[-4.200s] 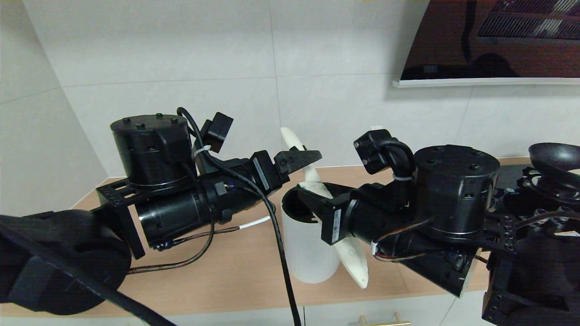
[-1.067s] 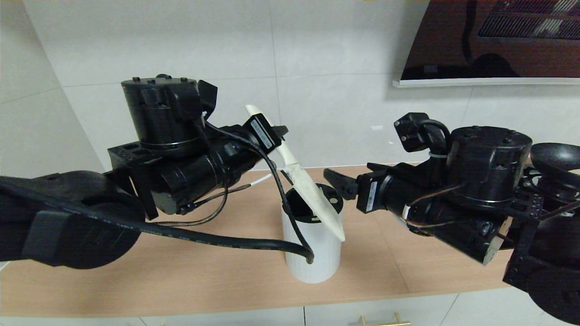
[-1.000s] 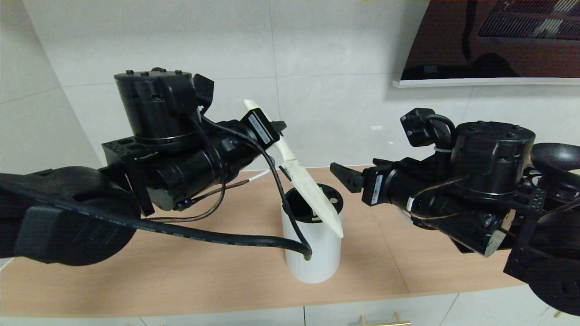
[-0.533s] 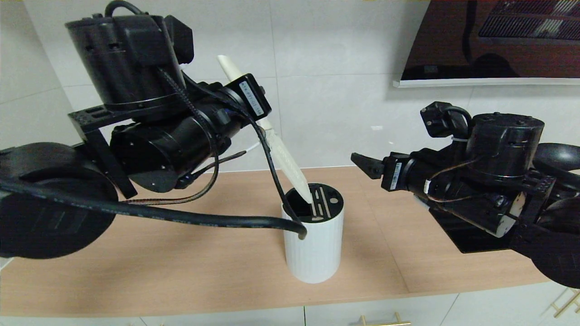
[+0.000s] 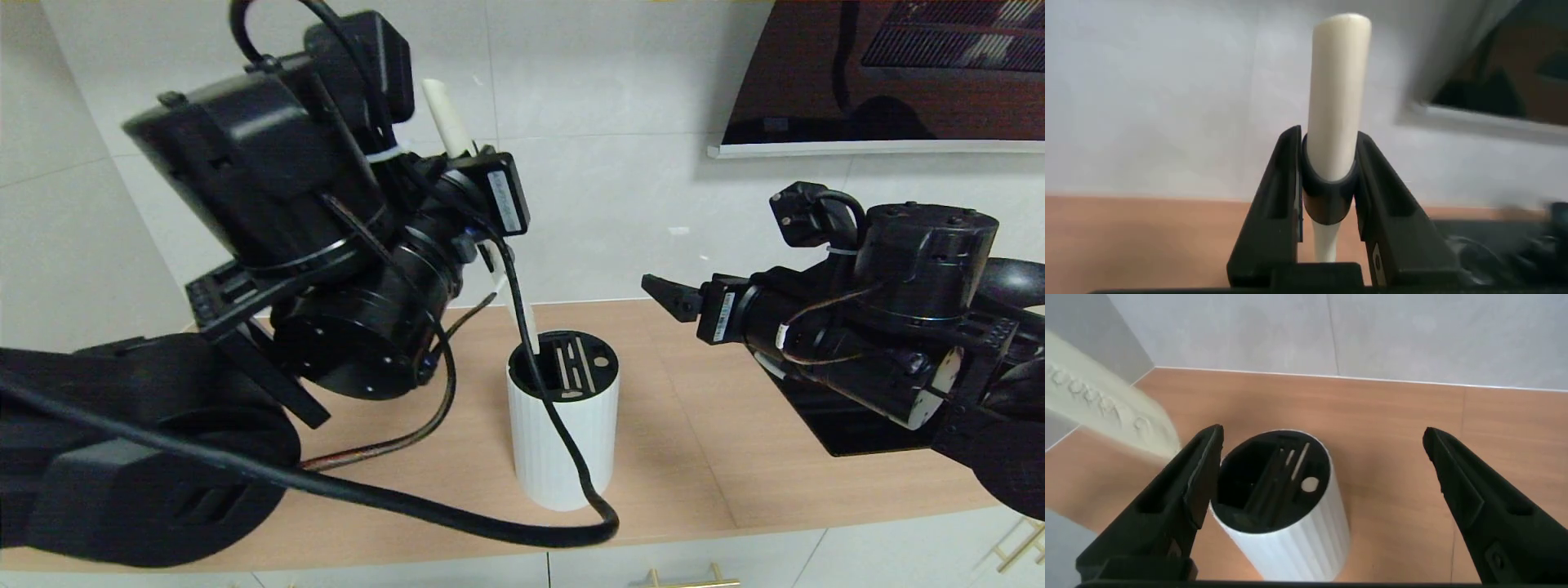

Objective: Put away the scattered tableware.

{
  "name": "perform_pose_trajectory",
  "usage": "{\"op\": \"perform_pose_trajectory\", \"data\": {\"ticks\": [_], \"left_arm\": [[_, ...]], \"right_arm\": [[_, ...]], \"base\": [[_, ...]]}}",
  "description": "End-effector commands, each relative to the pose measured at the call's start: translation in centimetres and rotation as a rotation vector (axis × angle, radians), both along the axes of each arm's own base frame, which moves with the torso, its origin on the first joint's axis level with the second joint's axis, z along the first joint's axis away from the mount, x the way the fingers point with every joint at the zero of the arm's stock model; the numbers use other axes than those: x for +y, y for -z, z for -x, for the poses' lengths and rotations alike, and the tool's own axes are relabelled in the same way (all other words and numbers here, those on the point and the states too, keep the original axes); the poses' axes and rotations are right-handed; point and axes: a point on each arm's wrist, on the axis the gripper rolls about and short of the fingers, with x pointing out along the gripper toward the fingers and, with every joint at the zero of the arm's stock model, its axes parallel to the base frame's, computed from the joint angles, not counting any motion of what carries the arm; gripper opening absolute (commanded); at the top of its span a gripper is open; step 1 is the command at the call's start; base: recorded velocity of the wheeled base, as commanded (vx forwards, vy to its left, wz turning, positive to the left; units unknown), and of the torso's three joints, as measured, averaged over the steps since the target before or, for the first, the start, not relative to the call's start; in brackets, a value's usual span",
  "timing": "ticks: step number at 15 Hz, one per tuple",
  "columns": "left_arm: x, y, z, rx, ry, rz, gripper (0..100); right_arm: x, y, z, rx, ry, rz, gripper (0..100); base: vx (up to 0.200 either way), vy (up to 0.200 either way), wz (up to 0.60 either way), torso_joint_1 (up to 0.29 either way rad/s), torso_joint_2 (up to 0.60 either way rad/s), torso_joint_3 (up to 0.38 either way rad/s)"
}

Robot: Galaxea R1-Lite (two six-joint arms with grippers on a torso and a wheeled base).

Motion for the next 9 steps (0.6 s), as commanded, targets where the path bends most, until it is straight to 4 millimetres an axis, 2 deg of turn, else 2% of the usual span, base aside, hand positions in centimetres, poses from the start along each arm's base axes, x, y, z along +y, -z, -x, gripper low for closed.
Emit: {"op": "perform_pose_trajectory", "data": {"ticks": [1, 9], "left_arm": [[-1.1, 2.2, -0.6, 0.043, -0.001, -0.056, 0], [-1.9, 3.5, -1.8, 0.032, -0.010, -0.045, 0]], "right_arm": [[0.1, 0.1, 0.0, 0.001, -0.001, 0.001, 100], [0.1, 0.1, 0.0, 0.004, 0.000, 0.003, 100]], "base": [[0.000, 0.000, 0.00, 0.000, 0.00, 0.000], [0.000, 0.000, 0.00, 0.000, 0.00, 0.000]]}}
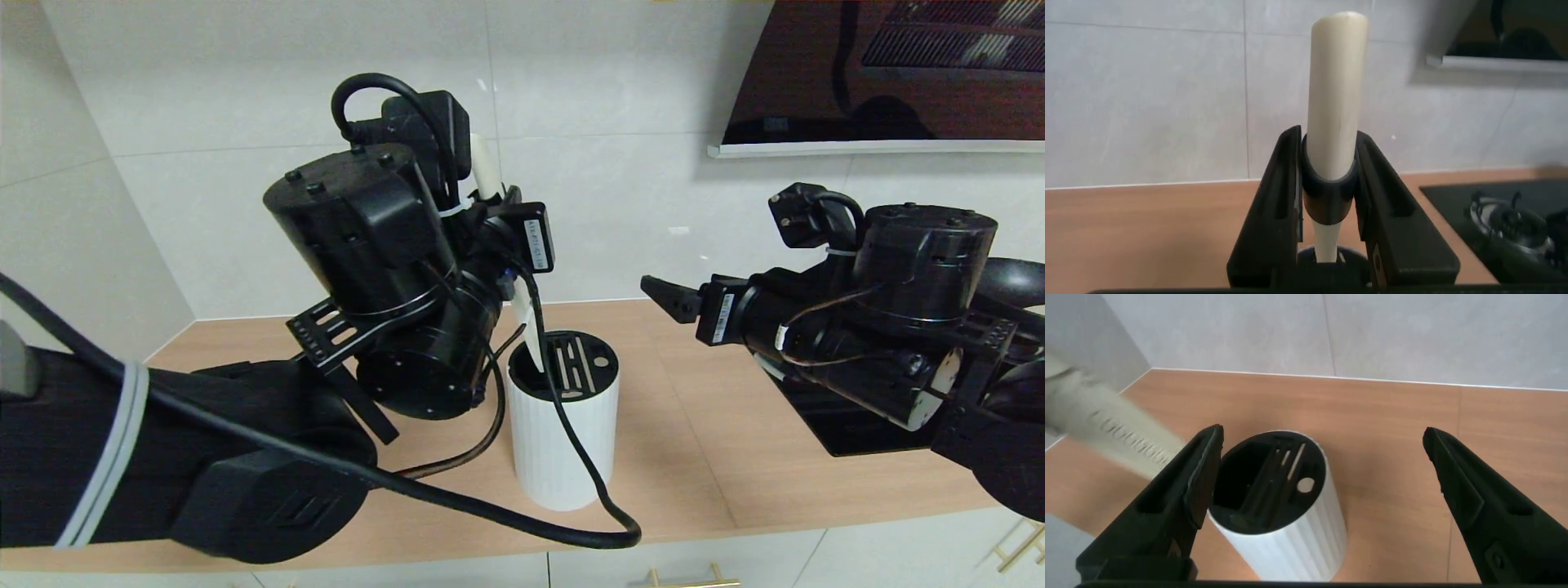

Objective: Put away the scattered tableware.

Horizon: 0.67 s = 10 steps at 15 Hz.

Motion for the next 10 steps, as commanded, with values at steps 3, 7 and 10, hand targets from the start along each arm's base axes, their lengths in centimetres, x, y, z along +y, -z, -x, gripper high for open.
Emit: {"op": "perform_pose_trajectory", "data": {"ticks": [3, 7, 10], "left_arm": [[-0.5, 1.4, -1.0, 0.021, -0.012, -0.019, 0], [-0.7, 2.8, -2.4, 0.036, -0.032, -0.027, 0], [-0.9, 3.3, -2.7, 0.044, -0.033, -0.032, 0]], "right_arm": [[0.0, 0.1, 0.0, 0.003, 0.000, 0.001, 100], [0.0, 0.0, 0.0, 0.000, 0.000, 0.000, 100], [-0.1, 0.0, 0.1, 0.000, 0.000, 0.000, 100]], "base": [[0.000, 0.000, 0.00, 0.000, 0.00, 0.000], [0.000, 0.000, 0.00, 0.000, 0.00, 0.000], [0.000, 0.000, 0.00, 0.000, 0.00, 0.000]]}}
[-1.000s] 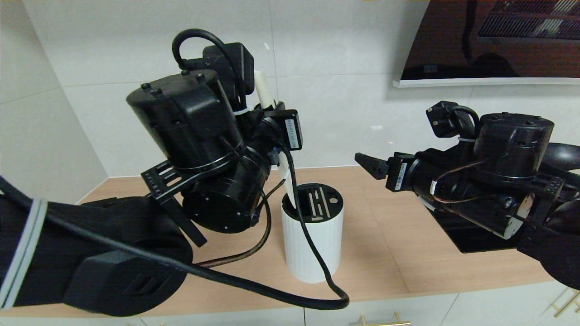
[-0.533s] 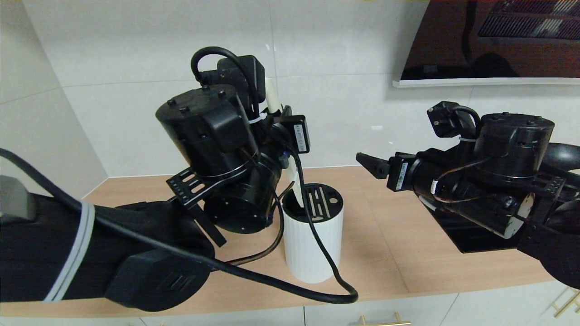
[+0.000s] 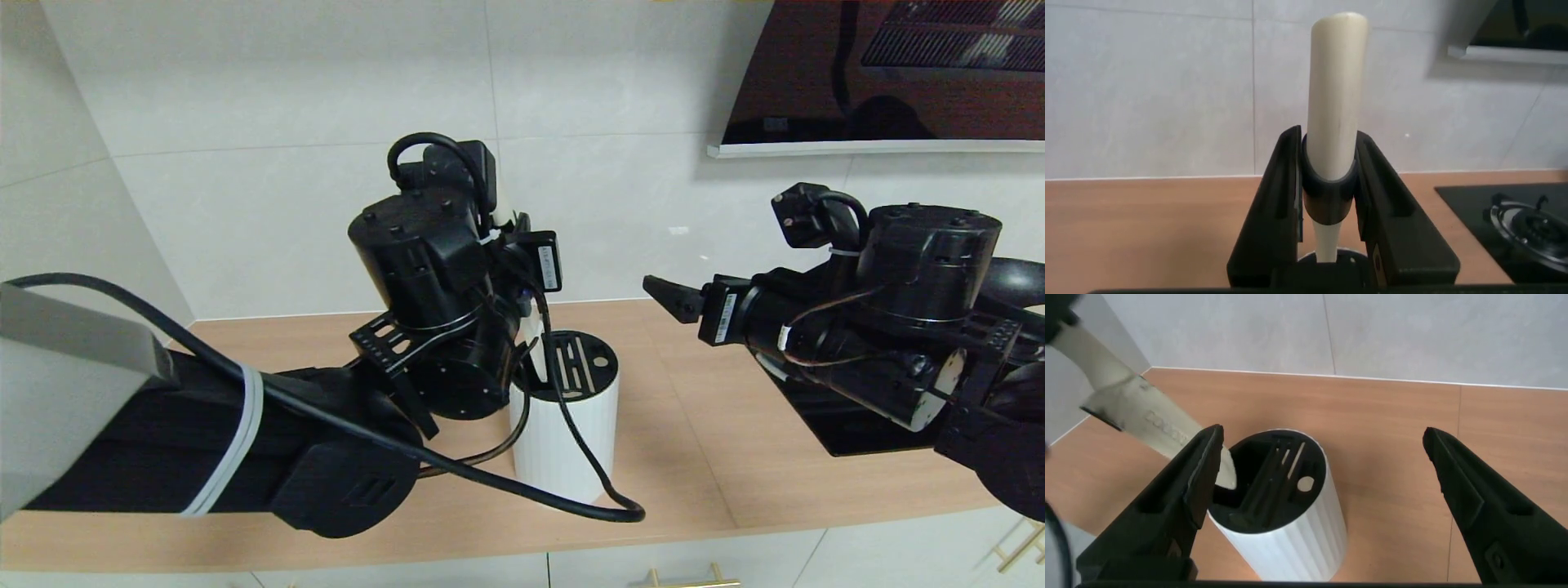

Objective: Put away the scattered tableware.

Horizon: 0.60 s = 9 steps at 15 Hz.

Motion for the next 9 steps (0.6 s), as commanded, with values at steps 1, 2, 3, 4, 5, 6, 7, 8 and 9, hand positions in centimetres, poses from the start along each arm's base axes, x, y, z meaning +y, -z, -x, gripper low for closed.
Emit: {"op": "perform_pose_trajectory", "data": {"ticks": [1, 2, 3, 4, 5, 6, 7, 8, 9], "left_arm": [[-0.4, 0.7, -0.4, 0.009, -0.001, -0.007, 0], [-0.5, 0.8, -0.4, 0.008, 0.001, -0.006, 0], [-0.5, 0.9, -0.5, 0.010, 0.001, -0.008, 0], [-0.6, 1.2, -0.5, 0.013, 0.001, -0.011, 0], [-0.7, 1.4, -0.6, 0.019, 0.001, -0.015, 0], [-0.9, 1.8, -0.6, 0.026, 0.004, -0.021, 0], [-1.1, 2.3, -0.7, 0.035, 0.006, -0.031, 0], [-1.2, 2.7, -0.8, 0.045, 0.006, -0.034, 0], [-1.4, 3.0, -0.9, 0.051, 0.012, -0.022, 0]], "right_arm": [[0.0, 0.1, 0.0, 0.001, -0.001, 0.001, 100], [0.0, 0.0, 0.0, 0.000, -0.001, 0.000, 100], [0.0, 0.0, 0.0, 0.000, -0.001, 0.000, 100], [0.0, 0.0, 0.0, 0.000, -0.001, 0.000, 100], [0.0, 0.0, 0.1, -0.001, -0.001, -0.001, 100], [0.0, 0.0, 0.0, 0.000, -0.001, 0.000, 100], [0.0, 0.0, 0.0, 0.000, -0.001, 0.000, 100], [0.0, 0.0, 0.0, 0.000, -0.001, 0.000, 100], [0.0, 0.0, 0.0, 0.000, -0.001, 0.000, 100]], "base": [[0.000, 0.000, 0.00, 0.000, 0.00, 0.000], [0.000, 0.000, 0.00, 0.000, 0.00, 0.000], [0.000, 0.000, 0.00, 0.000, 0.00, 0.000], [0.000, 0.000, 0.00, 0.000, 0.00, 0.000], [0.000, 0.000, 0.00, 0.000, 0.00, 0.000], [0.000, 0.000, 0.00, 0.000, 0.00, 0.000], [0.000, 0.000, 0.00, 0.000, 0.00, 0.000], [0.000, 0.000, 0.00, 0.000, 0.00, 0.000], [0.000, 0.000, 0.00, 0.000, 0.00, 0.000]]}}
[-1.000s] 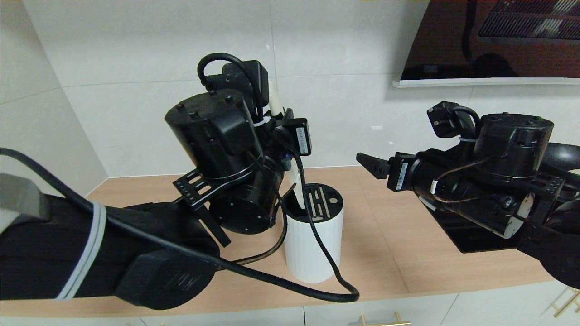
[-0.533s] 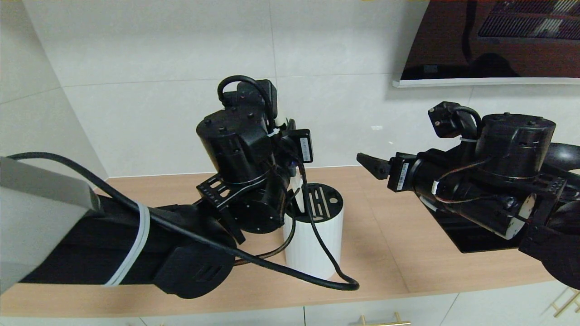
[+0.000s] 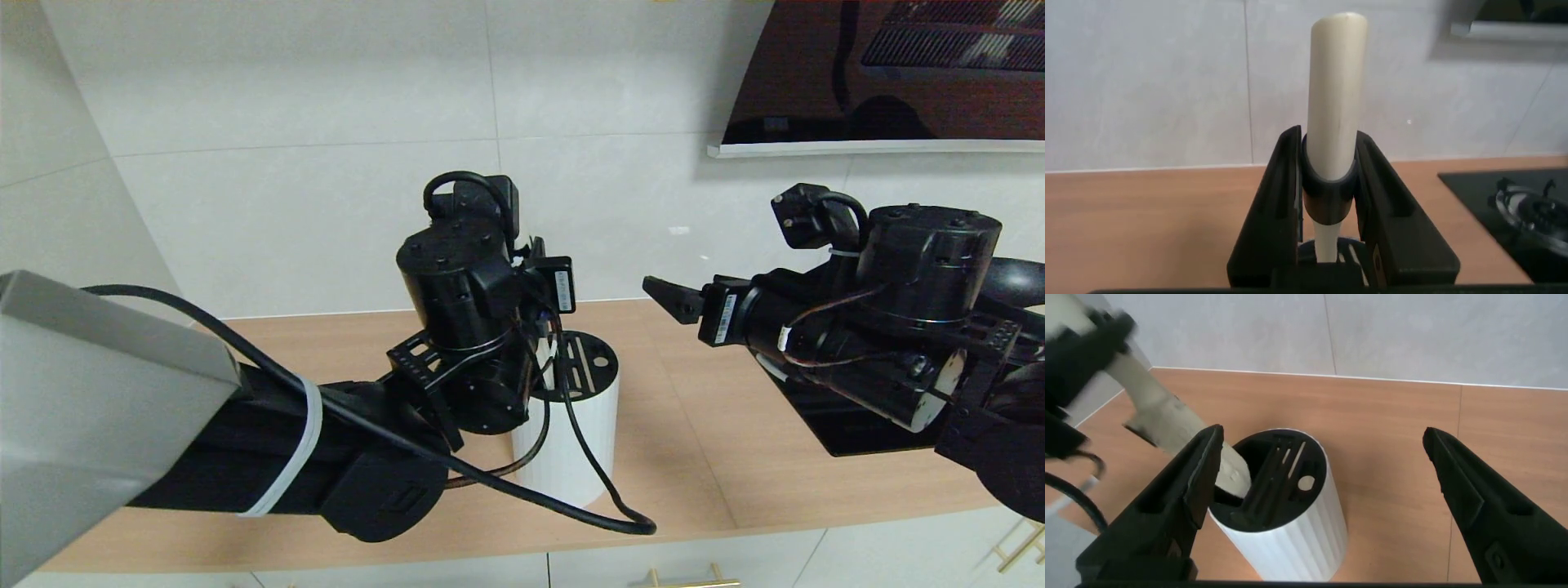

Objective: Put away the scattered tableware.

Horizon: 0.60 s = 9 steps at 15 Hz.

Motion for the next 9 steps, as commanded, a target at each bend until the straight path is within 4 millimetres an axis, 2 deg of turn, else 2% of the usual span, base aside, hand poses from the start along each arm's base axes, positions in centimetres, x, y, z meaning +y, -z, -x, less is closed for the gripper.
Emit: {"op": "perform_pose_trajectory", "data": {"ticks": [1, 9], "left_arm": [[-0.3, 0.8, -0.2, 0.016, 0.002, -0.011, 0], [-1.1, 4.6, -1.0, 0.091, 0.000, -0.061, 0]], "right_arm": [[0.0, 0.0, 0.0, 0.000, -0.001, 0.000, 100], [0.0, 0.1, 0.0, 0.002, -0.001, 0.001, 100]], "base": [[0.000, 0.000, 0.00, 0.000, 0.00, 0.000], [0.000, 0.000, 0.00, 0.000, 0.00, 0.000]]}}
